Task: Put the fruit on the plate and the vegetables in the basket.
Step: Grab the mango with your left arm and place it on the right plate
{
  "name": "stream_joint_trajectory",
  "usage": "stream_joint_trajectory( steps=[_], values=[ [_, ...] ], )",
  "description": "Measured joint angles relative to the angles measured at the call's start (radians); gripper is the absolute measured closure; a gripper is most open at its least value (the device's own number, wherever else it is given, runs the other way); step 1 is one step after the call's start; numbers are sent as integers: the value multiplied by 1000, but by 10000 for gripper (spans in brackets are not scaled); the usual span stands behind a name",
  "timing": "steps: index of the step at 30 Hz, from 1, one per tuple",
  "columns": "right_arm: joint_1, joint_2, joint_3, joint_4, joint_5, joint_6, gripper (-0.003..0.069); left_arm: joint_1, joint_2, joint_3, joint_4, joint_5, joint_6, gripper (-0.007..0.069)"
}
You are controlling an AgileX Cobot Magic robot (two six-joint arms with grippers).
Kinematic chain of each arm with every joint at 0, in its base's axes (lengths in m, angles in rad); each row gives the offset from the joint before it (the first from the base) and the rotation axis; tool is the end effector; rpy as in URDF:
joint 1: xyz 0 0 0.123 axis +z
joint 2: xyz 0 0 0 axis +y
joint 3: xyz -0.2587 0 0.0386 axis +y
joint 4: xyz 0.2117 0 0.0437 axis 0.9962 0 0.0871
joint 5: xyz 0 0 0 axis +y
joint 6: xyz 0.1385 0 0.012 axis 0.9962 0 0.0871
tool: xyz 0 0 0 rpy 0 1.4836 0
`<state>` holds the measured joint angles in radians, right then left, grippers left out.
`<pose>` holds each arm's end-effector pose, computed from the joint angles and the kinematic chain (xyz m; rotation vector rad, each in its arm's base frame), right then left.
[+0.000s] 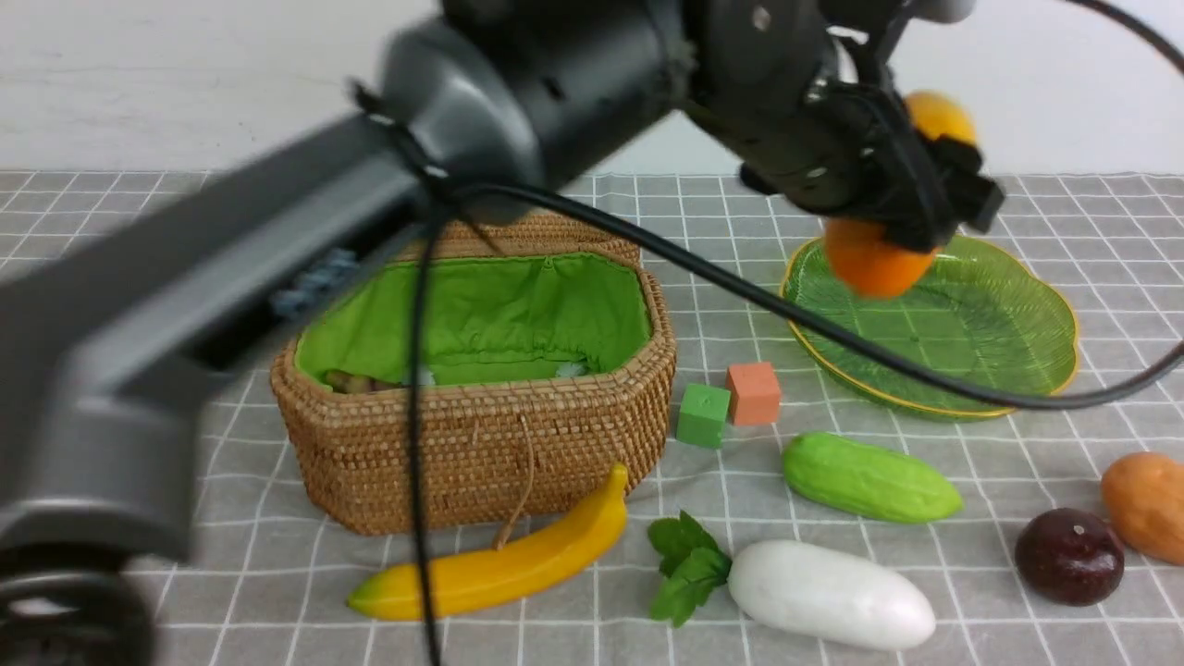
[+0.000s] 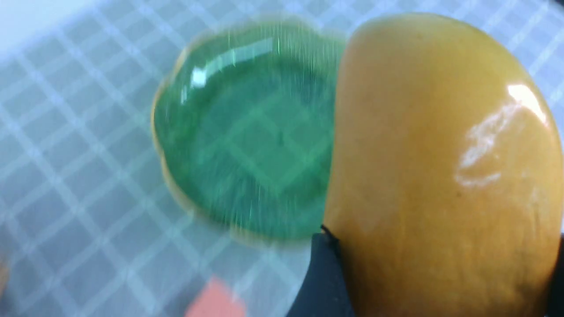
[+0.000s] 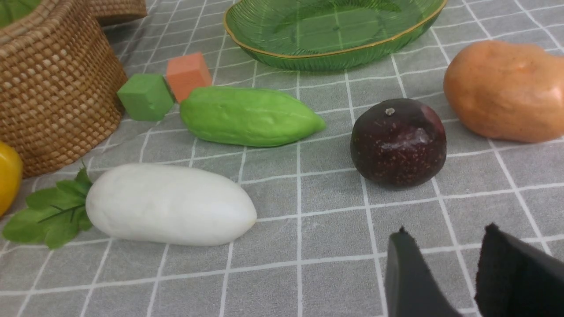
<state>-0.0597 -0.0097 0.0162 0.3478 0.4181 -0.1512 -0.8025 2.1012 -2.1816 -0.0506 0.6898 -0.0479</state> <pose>0.0848 0.0142 0.1587 0.1203 1.8840 0.2055 0.3387 -0.3570 0.3179 0.7694 2.0008 -0.5648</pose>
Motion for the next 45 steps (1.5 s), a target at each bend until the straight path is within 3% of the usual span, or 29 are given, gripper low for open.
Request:
stream_joint_trajectory(
  steps=[5, 10, 25, 34, 41, 44, 45],
  values=[
    [0, 0, 0, 0, 0, 0, 419, 0, 168, -31, -29, -270, 0, 71],
    [0, 0, 0, 0, 0, 0, 419, 0, 293, -31, -34, -446, 0, 71],
    [0, 0, 0, 1, 0, 0, 419, 0, 413, -31, -34, -690, 0, 71],
    [0, 0, 0, 1, 0, 0, 419, 0, 405, -31, -30, -539, 0, 11],
    [0, 0, 0, 1, 0, 0, 419, 0, 363, -31, -2, -454, 0, 9],
    [0, 0, 0, 1, 0, 0, 419, 0, 332, -31, 13, -380, 0, 15],
    [0, 0, 0, 1, 0, 0, 419, -1, 293, -31, 35, -265, 9, 29]
  ],
)
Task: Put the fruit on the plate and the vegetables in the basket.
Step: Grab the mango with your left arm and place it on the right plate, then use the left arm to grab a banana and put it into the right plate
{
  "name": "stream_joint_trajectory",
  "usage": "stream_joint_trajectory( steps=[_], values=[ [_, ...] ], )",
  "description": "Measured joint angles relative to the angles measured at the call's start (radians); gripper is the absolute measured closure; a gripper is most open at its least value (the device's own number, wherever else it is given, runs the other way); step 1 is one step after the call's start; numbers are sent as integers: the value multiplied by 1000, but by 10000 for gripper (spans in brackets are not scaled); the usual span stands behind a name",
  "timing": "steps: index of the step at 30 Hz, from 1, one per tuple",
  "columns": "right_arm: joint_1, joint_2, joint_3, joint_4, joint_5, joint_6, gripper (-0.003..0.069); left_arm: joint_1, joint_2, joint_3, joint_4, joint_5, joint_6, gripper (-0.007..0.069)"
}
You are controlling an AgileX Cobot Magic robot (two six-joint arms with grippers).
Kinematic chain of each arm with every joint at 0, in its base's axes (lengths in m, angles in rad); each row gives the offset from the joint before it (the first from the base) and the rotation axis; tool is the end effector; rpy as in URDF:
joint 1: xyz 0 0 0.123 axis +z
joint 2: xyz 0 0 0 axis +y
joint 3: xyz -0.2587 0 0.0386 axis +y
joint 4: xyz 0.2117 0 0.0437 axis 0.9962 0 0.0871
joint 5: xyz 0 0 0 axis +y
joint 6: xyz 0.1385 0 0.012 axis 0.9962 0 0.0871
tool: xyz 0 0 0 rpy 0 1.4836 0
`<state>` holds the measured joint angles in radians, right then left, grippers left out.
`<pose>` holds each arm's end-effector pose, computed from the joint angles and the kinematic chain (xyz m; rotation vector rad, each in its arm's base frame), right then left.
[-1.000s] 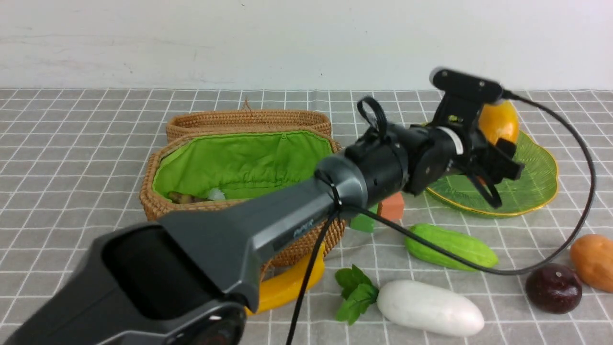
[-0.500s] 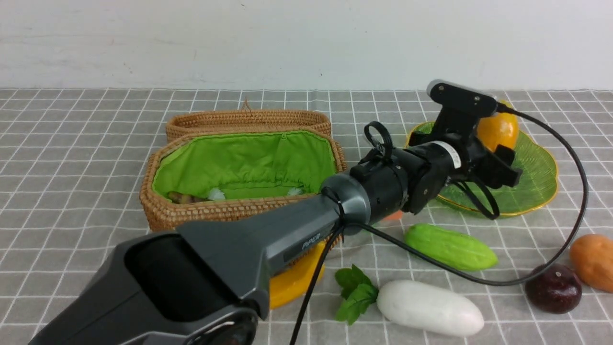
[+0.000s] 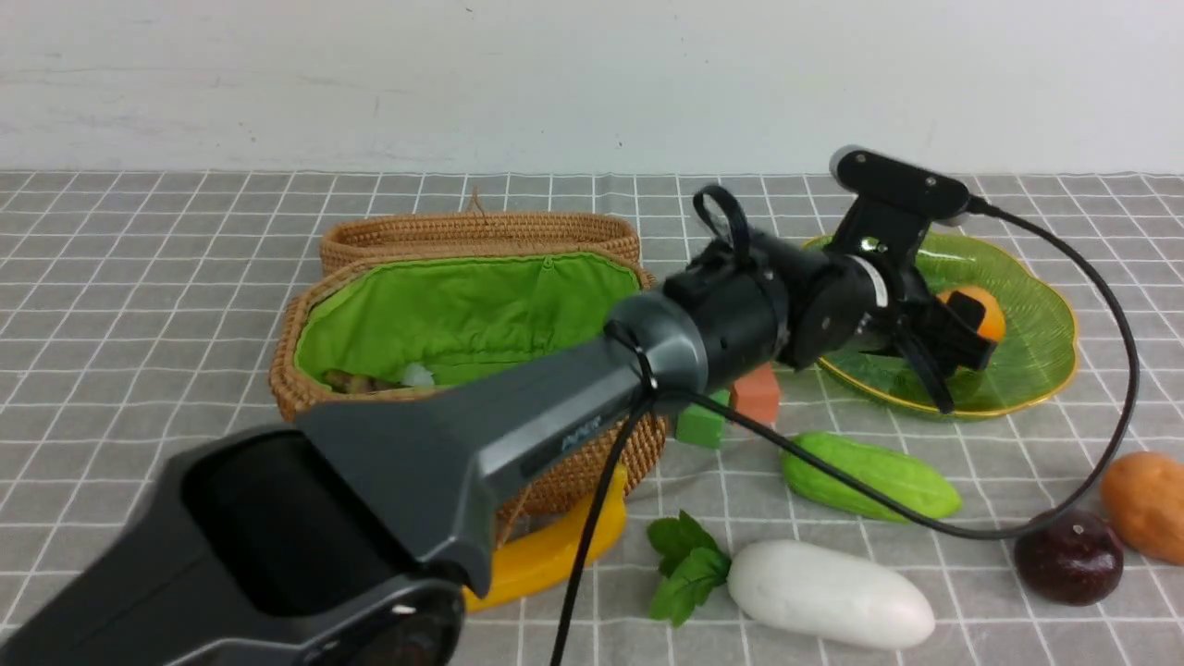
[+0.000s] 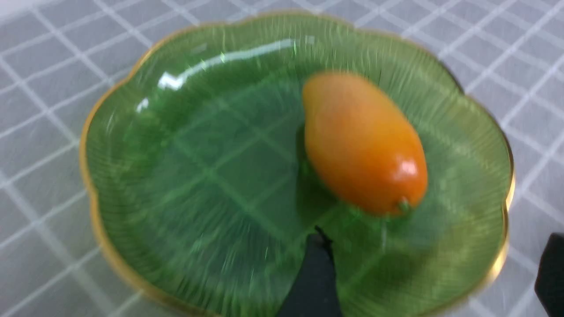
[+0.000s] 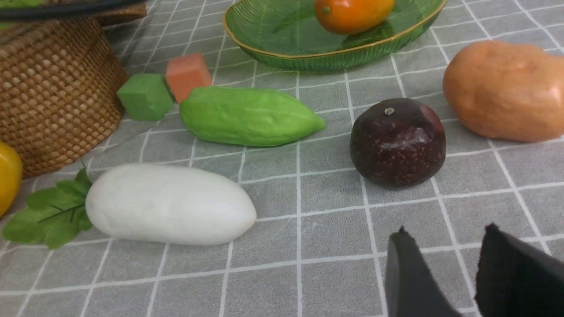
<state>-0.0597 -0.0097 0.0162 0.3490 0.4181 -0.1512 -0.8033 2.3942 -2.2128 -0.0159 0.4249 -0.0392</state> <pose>0.0848 0.0143 0.1587 0.1210 1.8838 0.2067 0.3831 -0.3984 0.2063 0.7848 1.9837 -0.5208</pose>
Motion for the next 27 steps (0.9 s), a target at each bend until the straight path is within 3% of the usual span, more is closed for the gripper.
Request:
stream_joint_trajectory(
  steps=[7, 12, 20, 27],
  values=[
    [0, 0, 0, 0, 0, 0, 419, 3, -207, 0, 172, 454, 39, 73],
    [0, 0, 0, 0, 0, 0, 419, 17, -409, 58, 224, 705, 82, 75],
    [0, 0, 0, -1, 0, 0, 419, 19, -757, 468, 304, 750, 146, 75],
    [0, 0, 0, -1, 0, 0, 419, 19, -1038, 896, 315, 707, 49, 75]
  ],
)
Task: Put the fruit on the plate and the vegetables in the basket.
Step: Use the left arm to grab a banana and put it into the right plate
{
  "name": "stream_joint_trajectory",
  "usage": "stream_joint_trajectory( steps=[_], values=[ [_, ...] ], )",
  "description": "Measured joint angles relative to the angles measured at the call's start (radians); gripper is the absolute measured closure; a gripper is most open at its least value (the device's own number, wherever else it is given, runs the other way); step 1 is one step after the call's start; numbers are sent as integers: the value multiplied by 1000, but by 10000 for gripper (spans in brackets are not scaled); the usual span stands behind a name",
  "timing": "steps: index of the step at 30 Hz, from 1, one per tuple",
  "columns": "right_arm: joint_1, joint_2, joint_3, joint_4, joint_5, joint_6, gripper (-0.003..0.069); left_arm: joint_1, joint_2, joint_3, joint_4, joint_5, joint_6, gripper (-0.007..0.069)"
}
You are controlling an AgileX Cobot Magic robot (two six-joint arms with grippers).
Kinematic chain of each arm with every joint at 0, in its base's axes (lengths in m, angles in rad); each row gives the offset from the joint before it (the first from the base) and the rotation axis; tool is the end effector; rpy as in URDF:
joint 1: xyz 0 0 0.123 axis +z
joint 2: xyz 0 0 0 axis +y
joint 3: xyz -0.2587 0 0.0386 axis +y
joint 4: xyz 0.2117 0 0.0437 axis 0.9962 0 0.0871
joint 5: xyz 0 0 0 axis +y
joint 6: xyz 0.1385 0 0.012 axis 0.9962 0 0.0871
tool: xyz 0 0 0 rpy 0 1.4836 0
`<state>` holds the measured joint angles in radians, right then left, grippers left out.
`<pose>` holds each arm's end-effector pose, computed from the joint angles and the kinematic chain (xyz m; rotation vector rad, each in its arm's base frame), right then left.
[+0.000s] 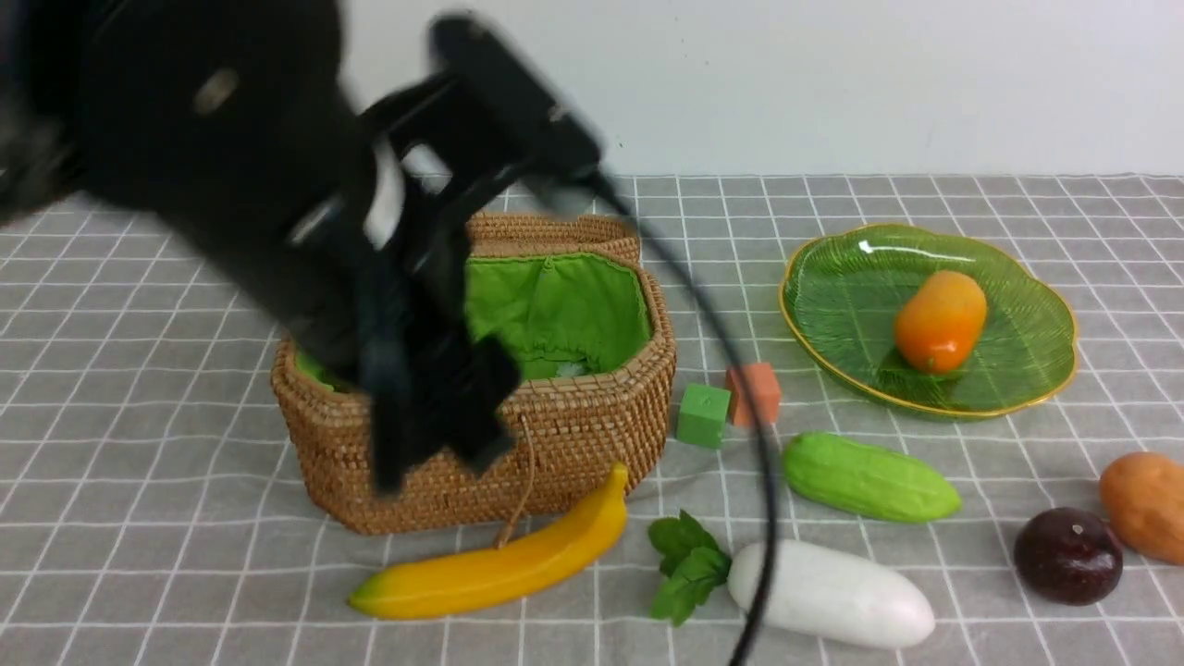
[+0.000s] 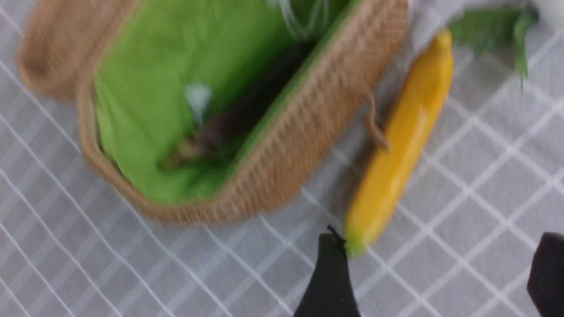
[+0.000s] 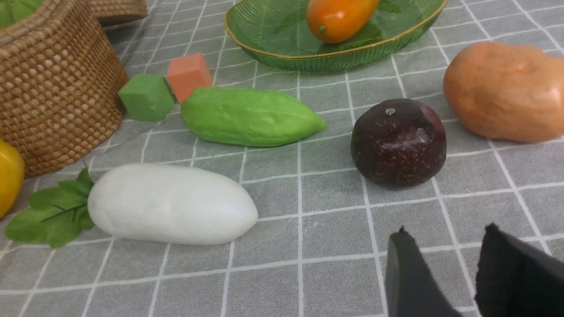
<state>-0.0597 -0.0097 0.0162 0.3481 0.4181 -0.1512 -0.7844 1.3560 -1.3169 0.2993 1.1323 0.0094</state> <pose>0.0848 0.0143 0.1587 0.1205 1.8839 0.2058 0.2106 -0.1577 0.3020 1.0685 2.3482 0.1220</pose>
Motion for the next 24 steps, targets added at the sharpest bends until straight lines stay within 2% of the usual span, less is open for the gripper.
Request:
stream_joint_trajectory(
  steps=[5, 8, 17, 24],
  values=[
    [0, 0, 0, 0, 0, 0, 419, 0, -123, 333, -25, -146, -79, 75],
    [0, 0, 0, 0, 0, 0, 419, 0, -165, 542, 2, -329, -150, 75],
    [0, 0, 0, 0, 0, 0, 419, 0, -120, 641, 182, -681, -290, 75],
    [0, 0, 0, 0, 0, 0, 419, 11, -47, 630, 299, -775, -301, 81]
  ],
)
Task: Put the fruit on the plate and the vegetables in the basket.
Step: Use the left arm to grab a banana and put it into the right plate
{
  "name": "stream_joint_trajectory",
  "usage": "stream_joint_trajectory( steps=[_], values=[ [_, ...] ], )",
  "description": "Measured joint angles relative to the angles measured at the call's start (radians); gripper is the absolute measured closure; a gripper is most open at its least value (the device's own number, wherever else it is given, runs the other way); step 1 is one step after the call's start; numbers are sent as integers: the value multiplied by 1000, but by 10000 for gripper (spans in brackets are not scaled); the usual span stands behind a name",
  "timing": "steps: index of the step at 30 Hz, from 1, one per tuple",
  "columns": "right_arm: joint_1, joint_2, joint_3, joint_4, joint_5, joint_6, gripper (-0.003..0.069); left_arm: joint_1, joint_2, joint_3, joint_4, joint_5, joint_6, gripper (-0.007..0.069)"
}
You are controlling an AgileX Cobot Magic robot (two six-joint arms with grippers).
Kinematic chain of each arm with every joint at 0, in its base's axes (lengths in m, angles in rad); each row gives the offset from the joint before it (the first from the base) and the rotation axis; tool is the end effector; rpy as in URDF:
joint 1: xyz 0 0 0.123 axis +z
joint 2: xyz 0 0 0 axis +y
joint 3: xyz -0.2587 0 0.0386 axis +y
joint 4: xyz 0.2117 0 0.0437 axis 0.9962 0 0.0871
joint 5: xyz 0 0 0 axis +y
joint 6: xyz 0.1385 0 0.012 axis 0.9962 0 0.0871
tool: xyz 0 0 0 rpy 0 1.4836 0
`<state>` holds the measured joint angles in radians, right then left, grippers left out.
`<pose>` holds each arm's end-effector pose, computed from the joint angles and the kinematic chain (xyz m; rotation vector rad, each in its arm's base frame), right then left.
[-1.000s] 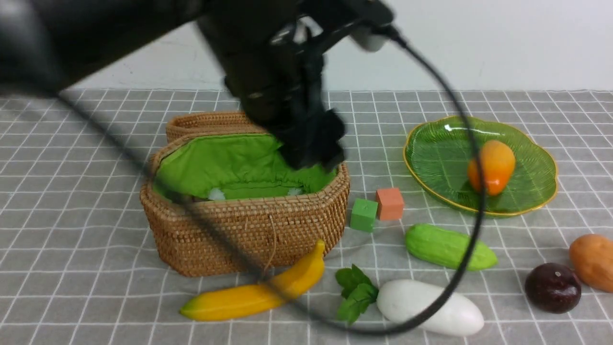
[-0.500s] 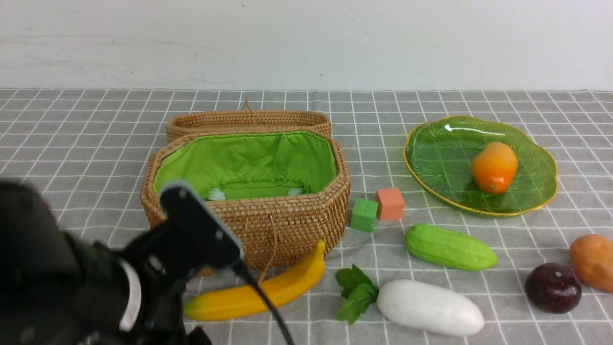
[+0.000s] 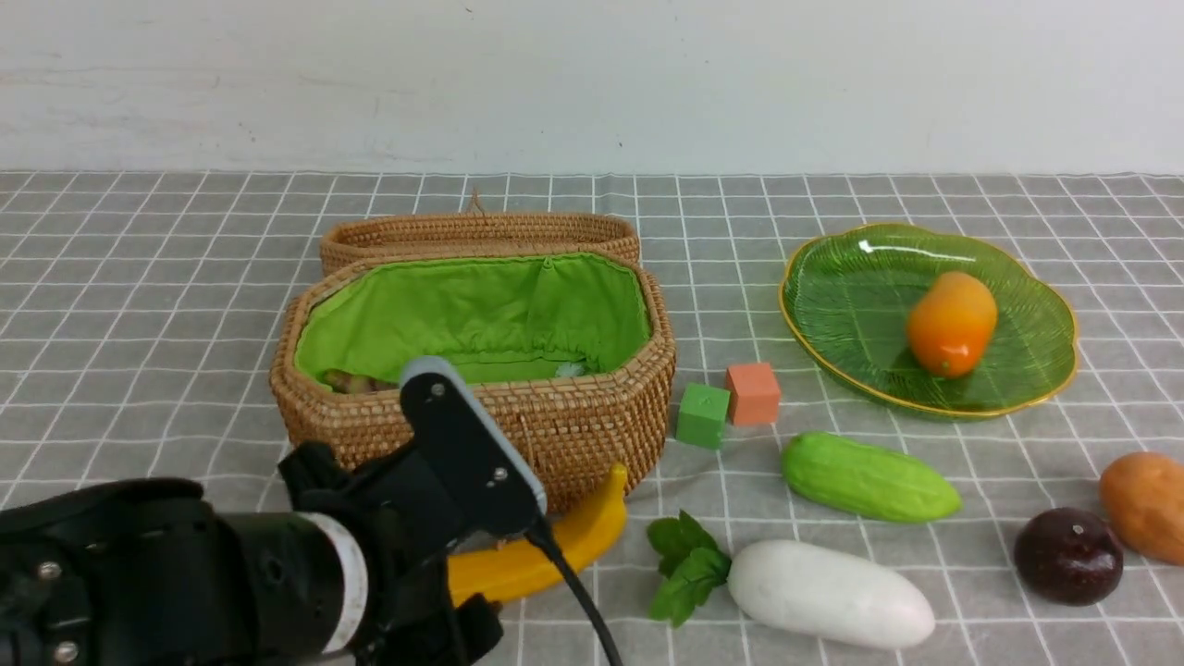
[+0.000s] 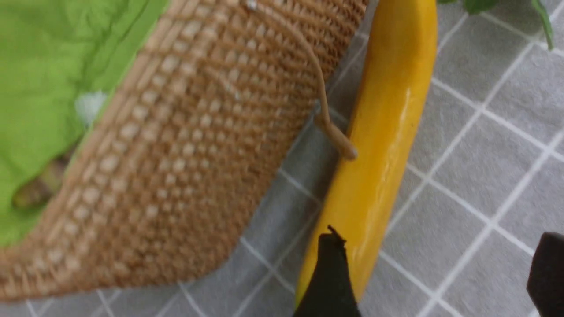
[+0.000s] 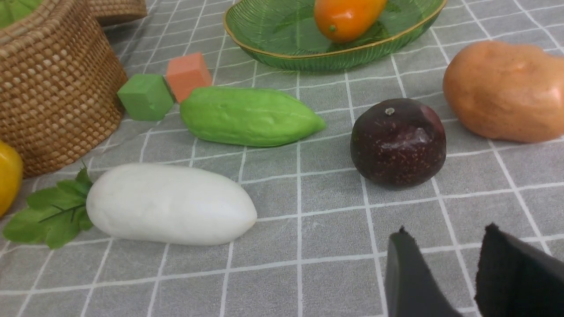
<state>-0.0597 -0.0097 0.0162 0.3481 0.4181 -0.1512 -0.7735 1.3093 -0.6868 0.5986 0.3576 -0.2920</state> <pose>0.0848 0.0143 0.1587 0.1205 1.8839 0.2058 0.2047 -0.1615 0.1939 1.1149 2.1073 0.0041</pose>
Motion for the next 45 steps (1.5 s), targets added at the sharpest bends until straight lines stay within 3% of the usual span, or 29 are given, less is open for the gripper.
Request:
stream_joint_trajectory(
  steps=[6, 10, 13, 16, 22, 28, 36, 40, 45],
  values=[
    [0, 0, 0, 0, 0, 0, 419, 125, 13, -53, -18, -54, 6, 144],
    [0, 0, 0, 0, 1, 0, 419, 153, 17, -109, -101, 85, 79, 184],
    [0, 0, 0, 1, 1, 0, 419, 159, 52, -177, -283, 329, 239, 194],
    [0, 0, 0, 1, 1, 0, 419, 159, 71, -190, -379, 409, 362, 195],
    [0, 0, 0, 1, 1, 0, 419, 159, 72, -195, -457, 418, 433, 197],
    [0, 0, 0, 1, 1, 0, 419, 159, 72, -195, -464, 281, 531, 193],
    [0, 0, 0, 1, 1, 0, 419, 159, 157, -198, -420, 176, 531, 92],
    [0, 0, 0, 1, 1, 0, 419, 159, 251, -198, -334, 137, 473, 41],
    [0, 0, 0, 1, 1, 0, 419, 159, 348, -199, -215, 75, 378, 41]
  ],
)
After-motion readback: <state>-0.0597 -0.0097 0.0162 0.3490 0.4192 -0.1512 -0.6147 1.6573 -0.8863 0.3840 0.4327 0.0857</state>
